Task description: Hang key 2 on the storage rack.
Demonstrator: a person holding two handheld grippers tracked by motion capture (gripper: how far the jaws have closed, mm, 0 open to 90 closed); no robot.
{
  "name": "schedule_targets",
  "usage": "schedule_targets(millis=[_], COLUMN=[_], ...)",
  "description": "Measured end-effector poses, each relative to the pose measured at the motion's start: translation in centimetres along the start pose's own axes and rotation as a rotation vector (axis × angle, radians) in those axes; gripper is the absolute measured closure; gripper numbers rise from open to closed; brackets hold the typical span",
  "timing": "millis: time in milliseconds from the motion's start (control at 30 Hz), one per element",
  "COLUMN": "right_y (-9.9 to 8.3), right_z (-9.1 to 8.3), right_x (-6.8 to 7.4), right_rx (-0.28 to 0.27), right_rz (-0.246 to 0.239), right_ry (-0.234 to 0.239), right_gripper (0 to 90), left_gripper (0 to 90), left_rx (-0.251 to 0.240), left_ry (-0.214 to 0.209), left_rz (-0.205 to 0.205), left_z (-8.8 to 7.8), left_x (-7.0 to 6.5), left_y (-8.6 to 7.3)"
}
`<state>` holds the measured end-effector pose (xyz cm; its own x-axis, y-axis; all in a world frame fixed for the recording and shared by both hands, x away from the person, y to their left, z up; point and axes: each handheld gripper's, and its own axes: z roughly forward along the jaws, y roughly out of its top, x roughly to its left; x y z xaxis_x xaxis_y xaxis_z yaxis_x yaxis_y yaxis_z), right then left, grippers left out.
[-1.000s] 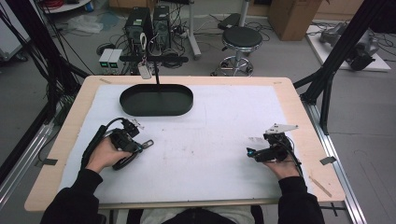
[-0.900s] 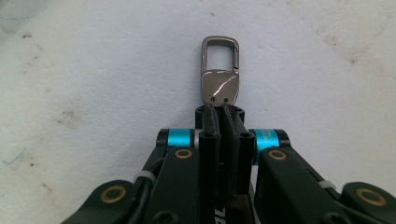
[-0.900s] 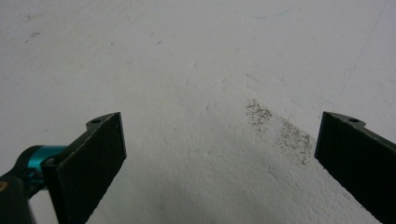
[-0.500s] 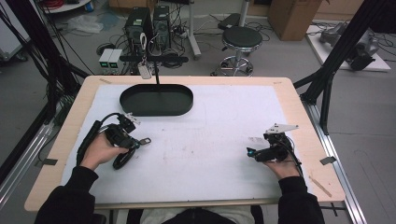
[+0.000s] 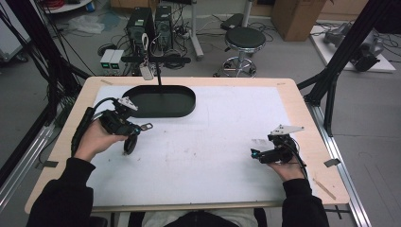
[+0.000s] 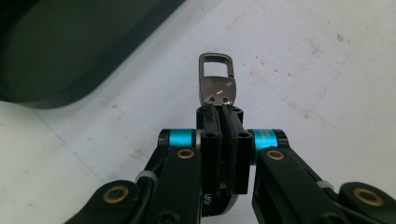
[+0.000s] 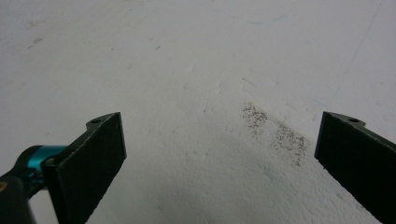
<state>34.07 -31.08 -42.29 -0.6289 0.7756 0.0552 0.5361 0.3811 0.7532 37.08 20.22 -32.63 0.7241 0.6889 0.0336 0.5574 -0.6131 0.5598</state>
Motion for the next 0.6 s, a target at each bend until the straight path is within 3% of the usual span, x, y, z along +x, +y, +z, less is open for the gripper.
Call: schedule_targets(millis=[600], right_y=[0.0], right_z=[-0.2], right_x=[-0.2], right_rx=[-0.014], right_rz=[0.006], right_ry=[-0.002], right_gripper=[1.0], left_gripper=[85.9], left_rx=[-0.083], left_ry=[0.048], left_rz=[0.019], left_z=[-3.4], left_x=[2.0], left_y=[4.0])
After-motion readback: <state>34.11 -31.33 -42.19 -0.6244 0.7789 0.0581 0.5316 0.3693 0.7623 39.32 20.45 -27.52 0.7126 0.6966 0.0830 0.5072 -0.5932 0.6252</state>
